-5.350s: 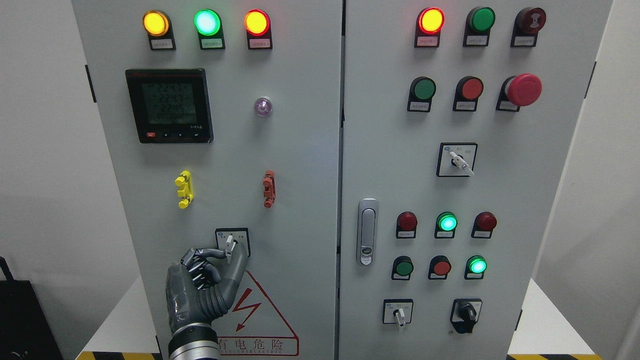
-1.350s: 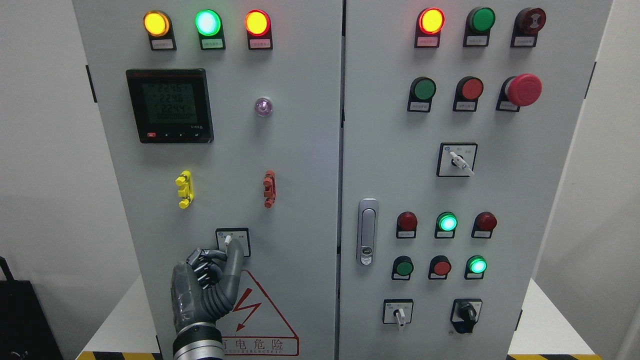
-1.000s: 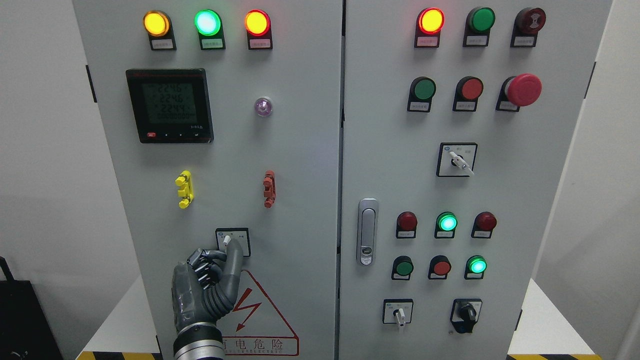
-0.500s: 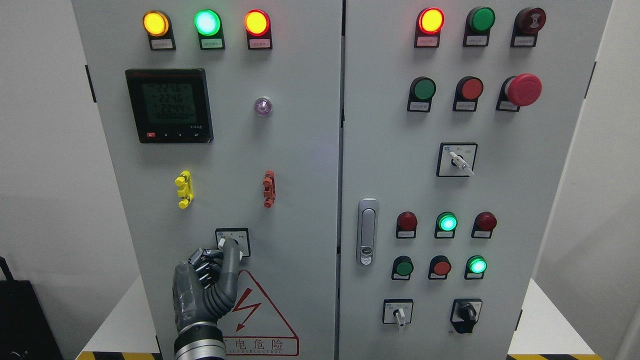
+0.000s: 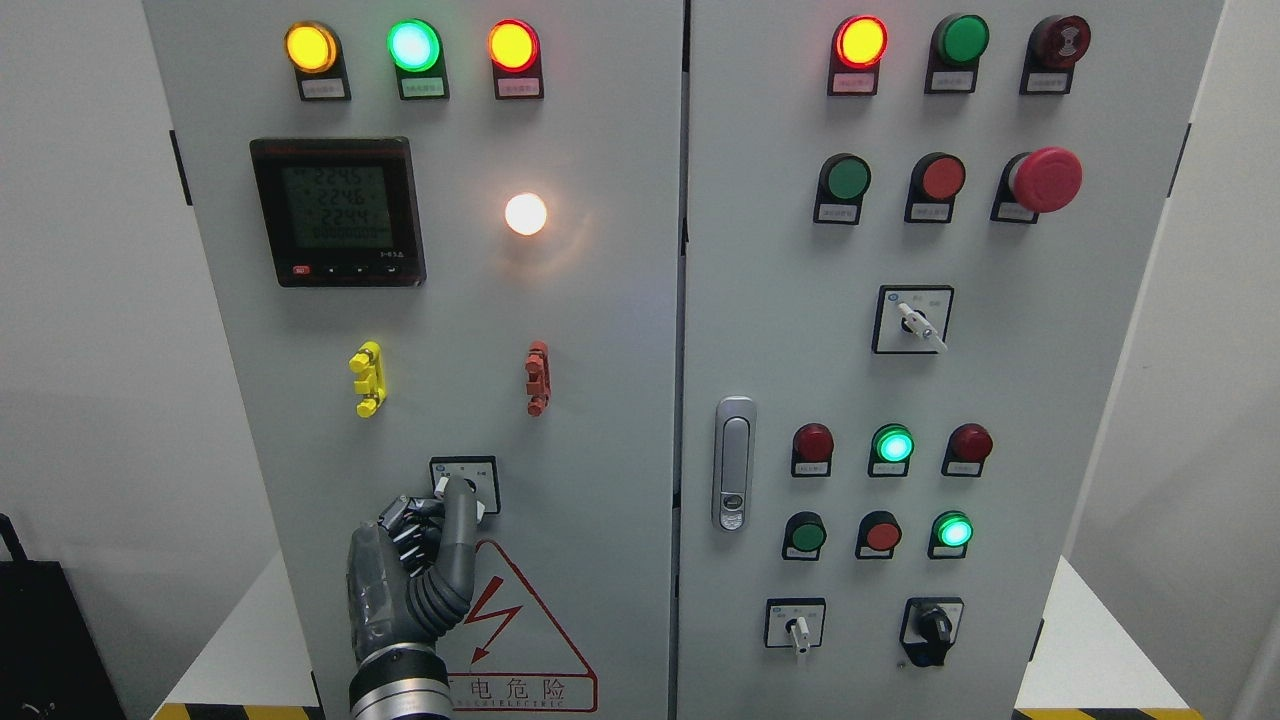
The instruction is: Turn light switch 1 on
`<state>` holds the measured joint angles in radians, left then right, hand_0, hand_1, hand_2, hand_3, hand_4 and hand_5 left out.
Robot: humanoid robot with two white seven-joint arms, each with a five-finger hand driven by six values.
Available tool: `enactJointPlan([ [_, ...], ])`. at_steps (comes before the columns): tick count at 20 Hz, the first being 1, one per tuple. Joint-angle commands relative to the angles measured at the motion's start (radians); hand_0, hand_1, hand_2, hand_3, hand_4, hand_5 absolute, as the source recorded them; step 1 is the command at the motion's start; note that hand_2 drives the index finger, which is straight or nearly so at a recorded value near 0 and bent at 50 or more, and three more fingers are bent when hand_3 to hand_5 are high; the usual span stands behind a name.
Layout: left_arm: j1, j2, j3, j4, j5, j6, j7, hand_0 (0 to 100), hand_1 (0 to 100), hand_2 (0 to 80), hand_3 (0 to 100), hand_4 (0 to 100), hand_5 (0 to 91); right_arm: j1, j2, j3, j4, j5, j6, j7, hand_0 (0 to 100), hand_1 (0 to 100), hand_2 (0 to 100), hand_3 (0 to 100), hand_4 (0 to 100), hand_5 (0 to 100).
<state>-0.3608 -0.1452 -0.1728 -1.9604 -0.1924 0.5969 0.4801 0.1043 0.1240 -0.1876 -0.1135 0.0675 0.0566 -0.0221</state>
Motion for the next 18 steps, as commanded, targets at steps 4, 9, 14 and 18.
enactJointPlan([
  [4, 0.0, 0.0, -0.001, 0.0, 0.001, -0.005, -0.003, 43, 38, 64.1, 100, 100, 89.1, 0.0, 0.0, 0.0, 0.0, 0.0, 0.0, 0.001, 0, 0, 0, 0, 0, 0],
  [9, 0.0, 0.001, -0.001, 0.0, 0.002, -0.005, -0.003, 39, 36, 65.0, 100, 100, 89.1, 0.0, 0.0, -0.001, 0.0, 0.0, 0.0, 0.001, 0, 0, 0, 0, 0, 0],
  [14, 0.002, 0.001, -0.001, 0.0, 0.002, -0.005, -0.003, 32, 34, 65.5, 100, 100, 89.1, 0.0, 0.0, 0.0, 0.0, 0.0, 0.0, -0.001, 0, 0, 0, 0, 0, 0],
  [18, 0.006, 0.001, -0.001, 0.0, 0.004, -0.006, -0.003, 30, 34, 65.7, 100, 100, 89.1, 0.0, 0.0, 0.0, 0.0, 0.0, 0.0, 0.001, 0, 0, 0, 0, 0, 0],
])
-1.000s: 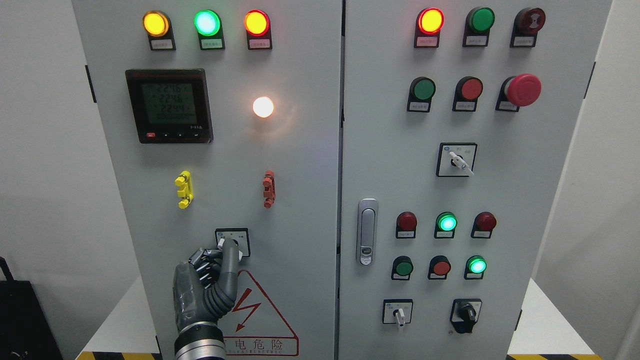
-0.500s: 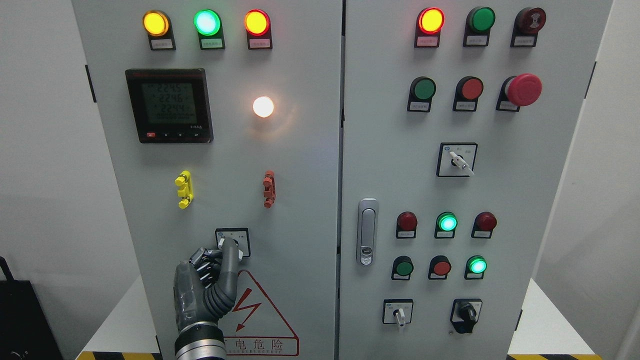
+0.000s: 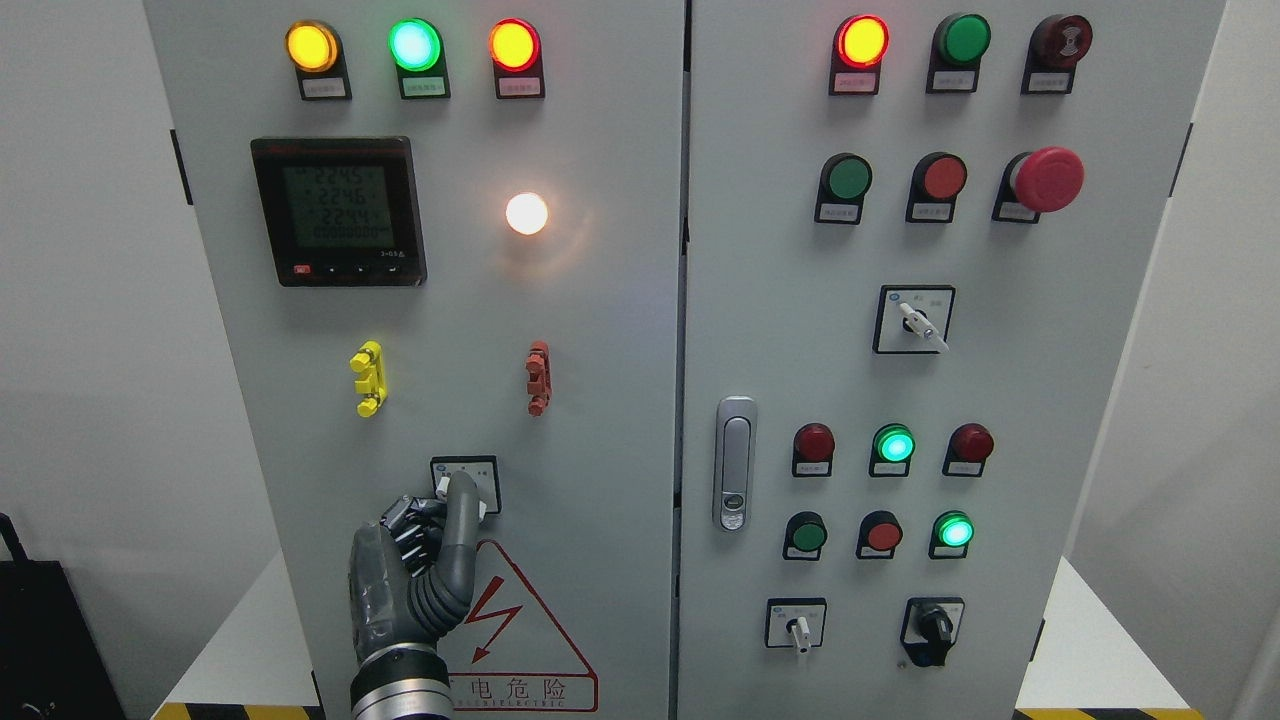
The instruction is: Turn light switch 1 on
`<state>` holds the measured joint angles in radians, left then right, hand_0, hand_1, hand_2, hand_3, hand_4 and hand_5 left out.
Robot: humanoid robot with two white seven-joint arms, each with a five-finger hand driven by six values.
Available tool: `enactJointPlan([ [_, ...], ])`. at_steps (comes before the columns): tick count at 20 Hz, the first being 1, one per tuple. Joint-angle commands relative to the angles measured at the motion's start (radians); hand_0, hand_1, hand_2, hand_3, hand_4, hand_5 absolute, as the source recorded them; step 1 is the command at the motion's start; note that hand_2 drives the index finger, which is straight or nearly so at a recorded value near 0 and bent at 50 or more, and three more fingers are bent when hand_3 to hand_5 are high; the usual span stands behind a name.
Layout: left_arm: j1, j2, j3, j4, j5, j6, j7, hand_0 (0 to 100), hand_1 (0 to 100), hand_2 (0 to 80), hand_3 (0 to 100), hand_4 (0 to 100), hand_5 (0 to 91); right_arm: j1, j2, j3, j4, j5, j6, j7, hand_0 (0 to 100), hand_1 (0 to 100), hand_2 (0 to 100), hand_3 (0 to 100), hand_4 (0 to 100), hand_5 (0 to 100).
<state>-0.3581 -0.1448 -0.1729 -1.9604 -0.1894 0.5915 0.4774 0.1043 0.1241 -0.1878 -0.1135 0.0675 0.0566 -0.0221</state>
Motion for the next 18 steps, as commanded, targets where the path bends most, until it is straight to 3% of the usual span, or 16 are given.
enactJointPlan([
  [1, 0.004, 0.001, 0.0, -0.002, 0.001, -0.001, 0.0, 30, 34, 65.8, 100, 100, 89.1, 0.0, 0.0, -0.001, 0.0, 0.0, 0.0, 0.001, 0, 0, 0, 0, 0, 0],
  [18, 0.06, 0.007, -0.011, -0.02, 0.001, -0.016, 0.0, 26, 31, 67.9, 100, 100, 89.1, 0.0, 0.0, 0.001, 0.0, 0.0, 0.0, 0.001, 0, 0, 0, 0, 0, 0],
])
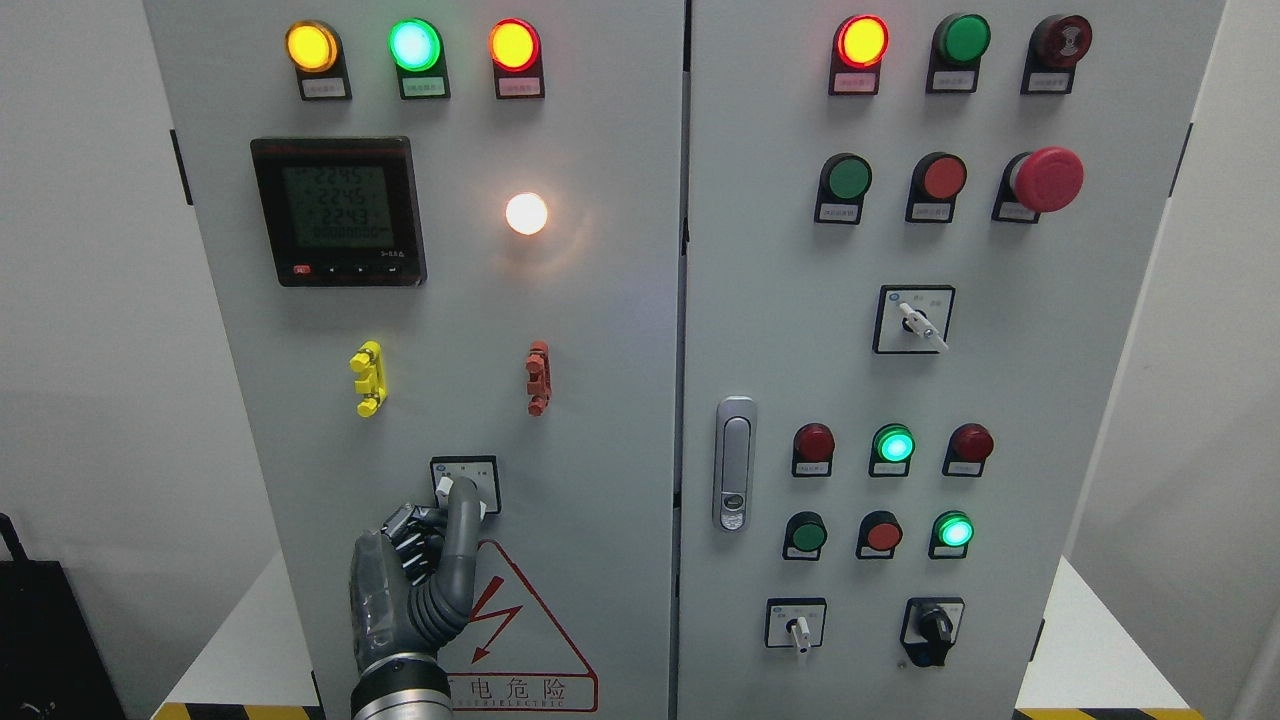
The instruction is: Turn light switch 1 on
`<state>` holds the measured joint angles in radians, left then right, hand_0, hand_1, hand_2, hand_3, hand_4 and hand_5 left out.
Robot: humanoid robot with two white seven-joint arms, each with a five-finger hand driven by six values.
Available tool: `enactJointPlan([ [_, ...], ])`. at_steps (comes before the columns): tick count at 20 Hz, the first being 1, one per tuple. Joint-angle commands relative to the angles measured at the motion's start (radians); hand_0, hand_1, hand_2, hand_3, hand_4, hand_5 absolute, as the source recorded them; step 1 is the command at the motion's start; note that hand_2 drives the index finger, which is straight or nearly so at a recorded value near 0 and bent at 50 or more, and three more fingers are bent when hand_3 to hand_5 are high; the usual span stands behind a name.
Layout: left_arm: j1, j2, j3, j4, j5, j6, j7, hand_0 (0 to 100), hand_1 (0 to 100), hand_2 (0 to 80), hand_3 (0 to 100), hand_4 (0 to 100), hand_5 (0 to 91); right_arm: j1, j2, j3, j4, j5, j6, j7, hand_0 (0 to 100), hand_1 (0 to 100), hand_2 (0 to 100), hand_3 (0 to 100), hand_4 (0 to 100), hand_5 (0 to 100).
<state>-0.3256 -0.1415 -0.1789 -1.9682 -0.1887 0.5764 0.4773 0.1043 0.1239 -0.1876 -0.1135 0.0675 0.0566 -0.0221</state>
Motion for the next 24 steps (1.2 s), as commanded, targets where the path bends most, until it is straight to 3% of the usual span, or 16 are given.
enactJointPlan([
  [1, 0.034, 0.005, -0.005, -0.014, 0.0, -0.007, -0.002, 26, 31, 68.3, 100, 100, 89.1, 0.0, -0.001, 0.001, 0.0, 0.0, 0.0, 0.001, 0, 0, 0, 0, 0, 0],
  [5, 0.045, 0.008, -0.005, -0.014, 0.0, -0.087, -0.003, 25, 29, 69.8, 100, 100, 89.0, 0.0, 0.0, 0.0, 0.0, 0.0, 0.0, 0.001, 0, 0, 0, 0, 0, 0],
  [14, 0.112, 0.016, -0.005, -0.017, -0.001, -0.159, -0.005, 16, 28, 71.8, 100, 100, 88.9, 0.0, 0.0, -0.001, 0.0, 0.0, 0.0, 0.001, 0, 0, 0, 0, 0, 0],
  [20, 0.264, 0.037, -0.001, -0.034, -0.008, -0.375, -0.025, 16, 26, 71.3, 100, 100, 87.1, 0.0, 0.0, 0.001, 0.0, 0.0, 0.0, 0.001, 0, 0, 0, 0, 0, 0],
  [24, 0.439, 0.065, 0.015, -0.026, -0.005, -0.596, -0.055, 15, 25, 68.3, 100, 100, 85.3, 0.0, 0.0, 0.001, 0.0, 0.0, 0.0, 0.001, 0, 0, 0, 0, 0, 0],
])
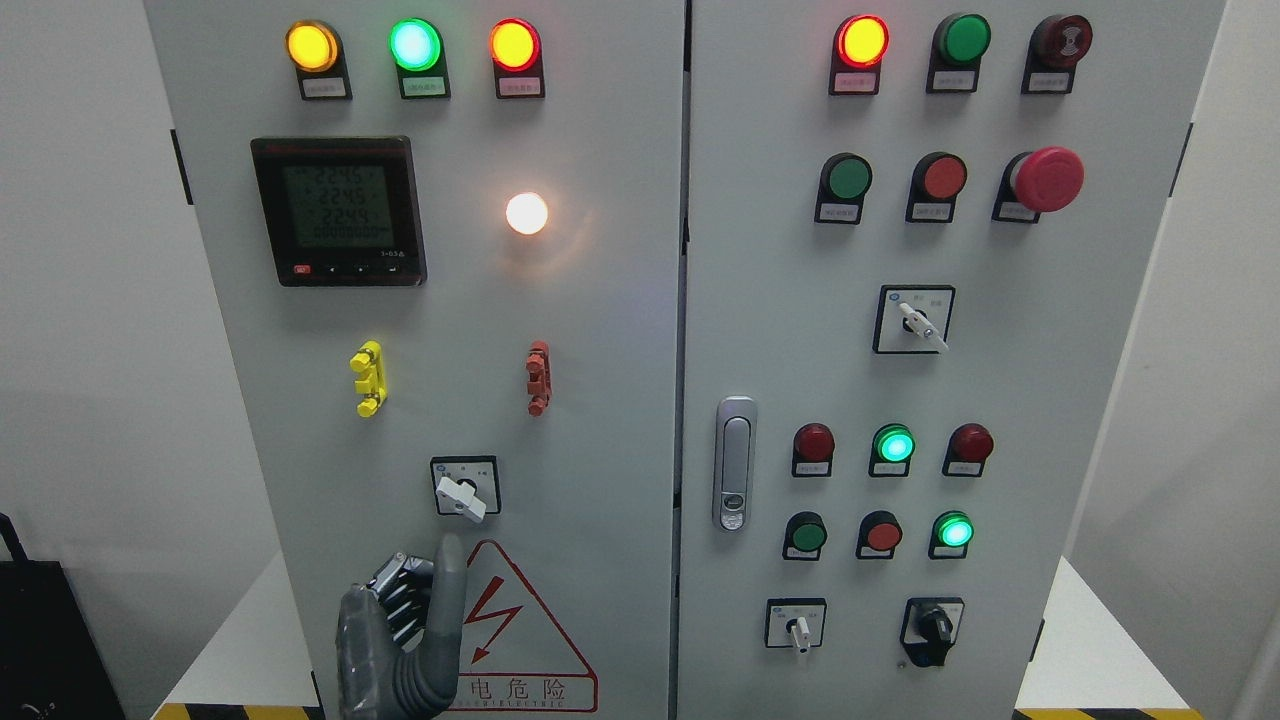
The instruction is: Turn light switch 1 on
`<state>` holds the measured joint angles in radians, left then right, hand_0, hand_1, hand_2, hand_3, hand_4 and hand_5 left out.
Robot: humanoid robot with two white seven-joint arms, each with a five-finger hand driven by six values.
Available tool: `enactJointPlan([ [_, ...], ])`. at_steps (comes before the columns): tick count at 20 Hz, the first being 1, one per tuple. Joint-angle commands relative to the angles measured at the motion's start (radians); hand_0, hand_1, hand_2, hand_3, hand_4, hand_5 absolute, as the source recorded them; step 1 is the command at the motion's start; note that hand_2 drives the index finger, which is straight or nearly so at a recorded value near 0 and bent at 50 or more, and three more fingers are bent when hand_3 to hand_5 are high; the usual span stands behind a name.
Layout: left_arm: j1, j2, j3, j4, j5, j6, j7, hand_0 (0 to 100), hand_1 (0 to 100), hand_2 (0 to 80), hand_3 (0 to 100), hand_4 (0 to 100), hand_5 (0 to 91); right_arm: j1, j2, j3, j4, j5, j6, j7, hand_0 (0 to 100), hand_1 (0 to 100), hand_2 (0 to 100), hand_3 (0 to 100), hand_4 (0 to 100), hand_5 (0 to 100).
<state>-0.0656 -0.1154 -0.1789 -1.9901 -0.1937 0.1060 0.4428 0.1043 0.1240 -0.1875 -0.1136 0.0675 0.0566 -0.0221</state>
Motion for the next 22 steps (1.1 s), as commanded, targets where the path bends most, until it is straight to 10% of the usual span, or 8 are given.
enactJointPlan([
  [1, 0.228, 0.046, 0.021, 0.001, 0.003, -0.153, -0.039, 15, 25, 66.3, 100, 100, 84.4, 0.0, 0.0, 0.0, 0.0, 0.0, 0.0, 0.001, 0, 0, 0, 0, 0, 0],
  [14, 0.434, 0.132, 0.168, 0.868, 0.181, -0.446, -0.292, 16, 16, 41.4, 77, 85, 61.5, 0.0, 0.0, 0.0, 0.0, 0.0, 0.0, 0.001, 0, 0, 0, 0, 0, 0],
  [16, 0.431, 0.128, 0.164, 1.051, 0.178, -0.476, -0.343, 17, 14, 36.3, 68, 73, 33.8, 0.0, 0.0, -0.001, 0.0, 0.0, 0.0, 0.001, 0, 0, 0, 0, 0, 0],
  [22, 0.376, 0.097, 0.16, 1.459, 0.18, -0.46, -0.358, 18, 12, 23.0, 48, 52, 15.8, 0.0, 0.0, -0.001, 0.0, 0.0, 0.0, 0.001, 0, 0, 0, 0, 0, 0],
])
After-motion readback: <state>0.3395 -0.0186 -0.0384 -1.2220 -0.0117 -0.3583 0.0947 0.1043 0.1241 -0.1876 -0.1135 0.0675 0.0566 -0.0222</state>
